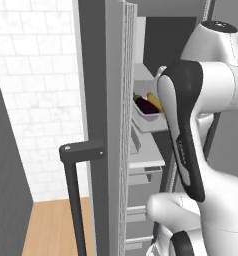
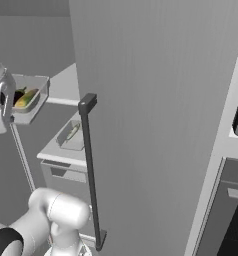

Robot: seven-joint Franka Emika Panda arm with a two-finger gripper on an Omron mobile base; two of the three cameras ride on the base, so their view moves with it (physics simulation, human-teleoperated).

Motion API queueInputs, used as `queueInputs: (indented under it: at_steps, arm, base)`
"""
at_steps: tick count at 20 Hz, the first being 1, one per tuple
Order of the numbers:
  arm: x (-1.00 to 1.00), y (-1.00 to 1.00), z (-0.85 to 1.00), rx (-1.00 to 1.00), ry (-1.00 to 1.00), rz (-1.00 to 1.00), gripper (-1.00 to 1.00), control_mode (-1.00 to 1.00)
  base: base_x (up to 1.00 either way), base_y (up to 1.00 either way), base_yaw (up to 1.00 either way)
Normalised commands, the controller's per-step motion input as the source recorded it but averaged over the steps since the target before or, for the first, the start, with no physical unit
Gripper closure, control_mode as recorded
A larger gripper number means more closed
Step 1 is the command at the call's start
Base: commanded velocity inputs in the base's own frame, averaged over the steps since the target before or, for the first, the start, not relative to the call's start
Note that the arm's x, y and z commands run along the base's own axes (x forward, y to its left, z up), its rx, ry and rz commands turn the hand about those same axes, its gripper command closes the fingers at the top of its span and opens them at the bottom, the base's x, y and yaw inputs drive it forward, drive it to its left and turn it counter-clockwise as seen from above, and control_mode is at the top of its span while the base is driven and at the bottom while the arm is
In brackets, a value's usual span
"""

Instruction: Take the meat container that has the fish and place it on the second highest rack of the freezer. Then take the vegetable container that has the eggplant and cucumber and place it on the highest rack of the freezer.

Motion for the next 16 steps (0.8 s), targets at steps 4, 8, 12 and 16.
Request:
queueInputs:
  at_steps: [4,8,12,16]
  arm:
    - [0.73,0.00,0.03,0.00,-0.14,-0.01,1.00,-1.00]
    - [0.59,-0.02,0.01,0.00,-0.12,-0.08,1.00,-1.00]
    - [0.79,0.00,0.00,0.00,-0.03,-0.11,1.00,-1.00]
    - [0.77,-0.07,0.00,0.00,0.00,-0.16,1.00,-1.00]
  base:
    - [0.00,0.00,0.00]
    - [0.00,0.00,0.00]
    - [0.00,0.00,0.00]
    - [0.00,0.00,0.00]
